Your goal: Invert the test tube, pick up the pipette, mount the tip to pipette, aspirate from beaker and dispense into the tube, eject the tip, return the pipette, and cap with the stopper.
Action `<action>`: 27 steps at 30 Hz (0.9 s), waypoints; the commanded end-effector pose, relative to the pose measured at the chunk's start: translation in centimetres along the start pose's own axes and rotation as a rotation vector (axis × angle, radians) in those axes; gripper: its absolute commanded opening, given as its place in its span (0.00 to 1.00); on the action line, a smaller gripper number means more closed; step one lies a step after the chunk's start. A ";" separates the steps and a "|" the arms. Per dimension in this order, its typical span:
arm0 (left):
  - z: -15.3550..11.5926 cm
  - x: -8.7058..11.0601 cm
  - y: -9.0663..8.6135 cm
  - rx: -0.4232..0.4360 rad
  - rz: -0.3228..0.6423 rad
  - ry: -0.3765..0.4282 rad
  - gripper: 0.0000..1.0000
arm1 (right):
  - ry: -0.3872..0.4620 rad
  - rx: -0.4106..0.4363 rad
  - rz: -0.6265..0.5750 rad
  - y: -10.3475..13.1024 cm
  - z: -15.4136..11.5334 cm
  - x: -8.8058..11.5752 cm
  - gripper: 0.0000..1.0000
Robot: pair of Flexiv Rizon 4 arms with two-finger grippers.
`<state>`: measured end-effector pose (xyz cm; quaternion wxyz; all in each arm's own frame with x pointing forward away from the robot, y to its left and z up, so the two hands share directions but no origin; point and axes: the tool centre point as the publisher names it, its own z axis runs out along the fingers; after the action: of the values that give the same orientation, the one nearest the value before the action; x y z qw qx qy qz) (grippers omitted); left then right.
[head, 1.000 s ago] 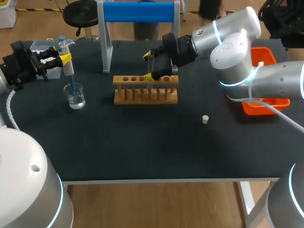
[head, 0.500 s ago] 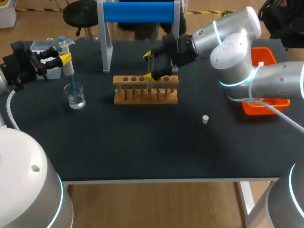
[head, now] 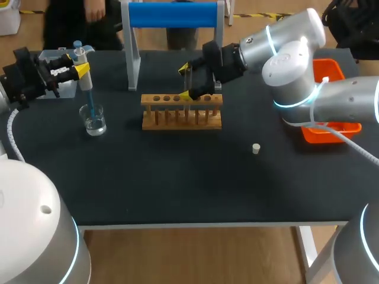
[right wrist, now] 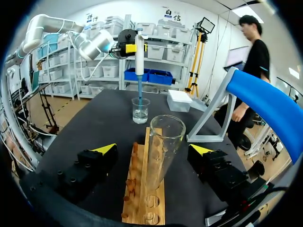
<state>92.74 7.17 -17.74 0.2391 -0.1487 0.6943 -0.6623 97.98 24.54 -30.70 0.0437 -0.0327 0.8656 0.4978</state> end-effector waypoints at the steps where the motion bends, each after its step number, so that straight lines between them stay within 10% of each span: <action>1: -0.3 0.7 -2.1 -0.026 0.005 -0.016 0.00 | 0.003 0.003 0.000 0.0 -0.1 0.0 1.00; 27: 8.7 4.1 -12.9 -0.031 0.028 0.210 0.00 | 0.003 0.003 0.000 0.0 -0.1 0.0 1.00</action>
<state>90.76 -1.98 -6.27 0.1896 -0.0835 0.7201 -0.6623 97.97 24.52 -30.69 0.0438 -0.0327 0.8655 0.4978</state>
